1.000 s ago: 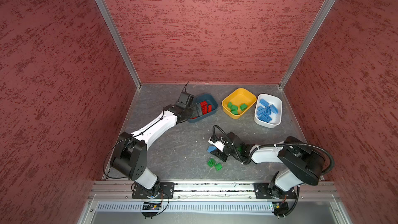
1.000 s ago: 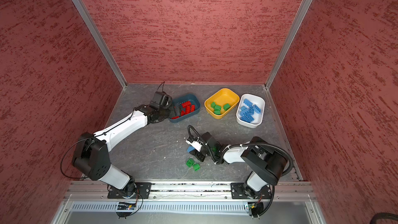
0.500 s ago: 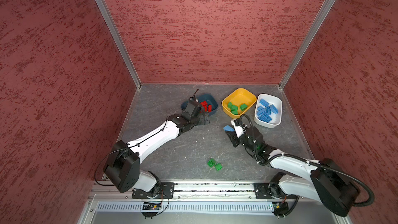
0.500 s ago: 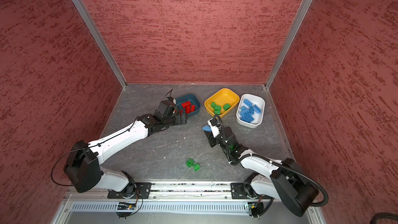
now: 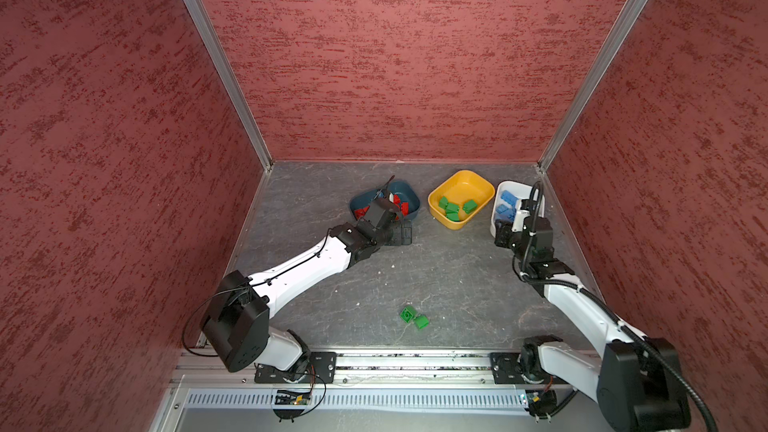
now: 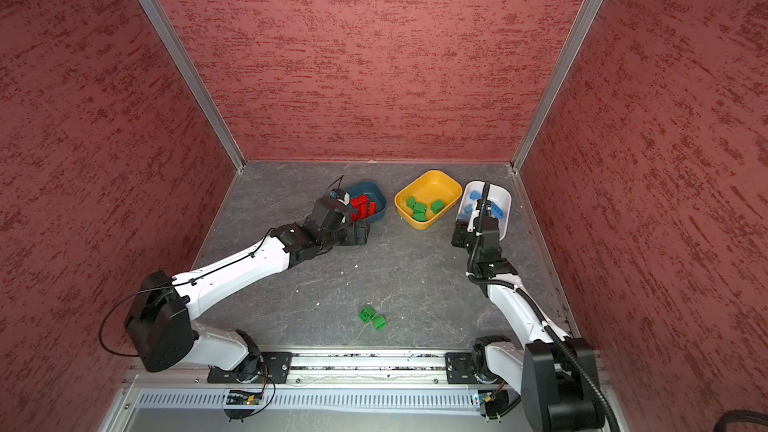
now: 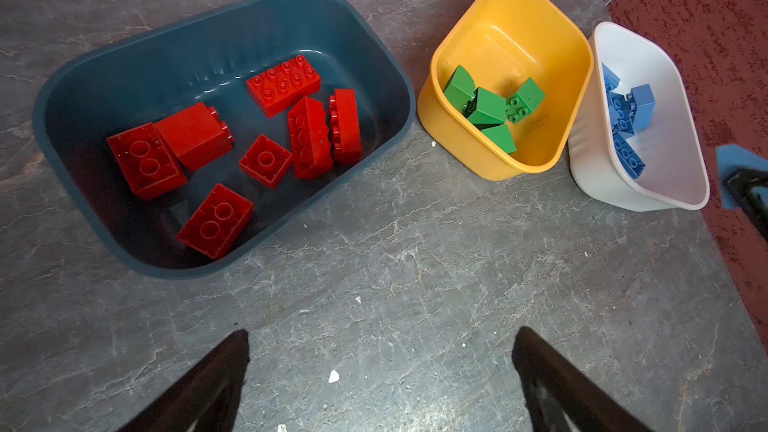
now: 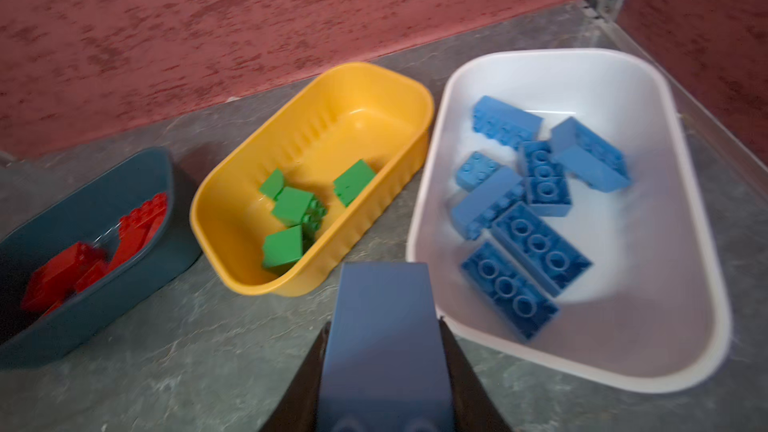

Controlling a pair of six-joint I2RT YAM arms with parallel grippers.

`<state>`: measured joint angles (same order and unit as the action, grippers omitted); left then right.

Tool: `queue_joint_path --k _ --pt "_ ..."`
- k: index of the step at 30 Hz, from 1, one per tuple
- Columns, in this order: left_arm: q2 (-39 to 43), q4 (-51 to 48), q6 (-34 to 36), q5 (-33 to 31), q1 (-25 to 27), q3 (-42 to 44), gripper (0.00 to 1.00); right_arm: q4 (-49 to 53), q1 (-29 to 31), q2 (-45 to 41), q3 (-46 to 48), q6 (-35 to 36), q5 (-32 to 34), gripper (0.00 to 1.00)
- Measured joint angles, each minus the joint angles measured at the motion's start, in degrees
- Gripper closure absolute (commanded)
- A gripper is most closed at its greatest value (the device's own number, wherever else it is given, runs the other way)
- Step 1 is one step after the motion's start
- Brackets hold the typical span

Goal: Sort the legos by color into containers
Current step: 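Carry the blue brick into the white tub with the right while the left returns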

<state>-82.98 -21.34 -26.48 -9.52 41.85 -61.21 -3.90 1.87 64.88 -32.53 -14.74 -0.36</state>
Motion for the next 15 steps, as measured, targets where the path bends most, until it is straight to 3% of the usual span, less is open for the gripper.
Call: queue_joint_path --k 7,11,15 --pt "0.0 0.0 1.0 0.5 1.4 2.2 0.01 5.8 -7.2 10.3 -7.8 0.0 0.5 1.00" --pt "0.0 -1.0 1.0 1.3 2.1 3.6 0.01 8.2 -7.6 14.9 -12.0 0.3 3.3 0.75" --pt "0.0 -2.7 0.6 1.8 3.5 4.7 0.01 9.8 -7.6 17.6 -14.4 0.9 5.1 0.59"
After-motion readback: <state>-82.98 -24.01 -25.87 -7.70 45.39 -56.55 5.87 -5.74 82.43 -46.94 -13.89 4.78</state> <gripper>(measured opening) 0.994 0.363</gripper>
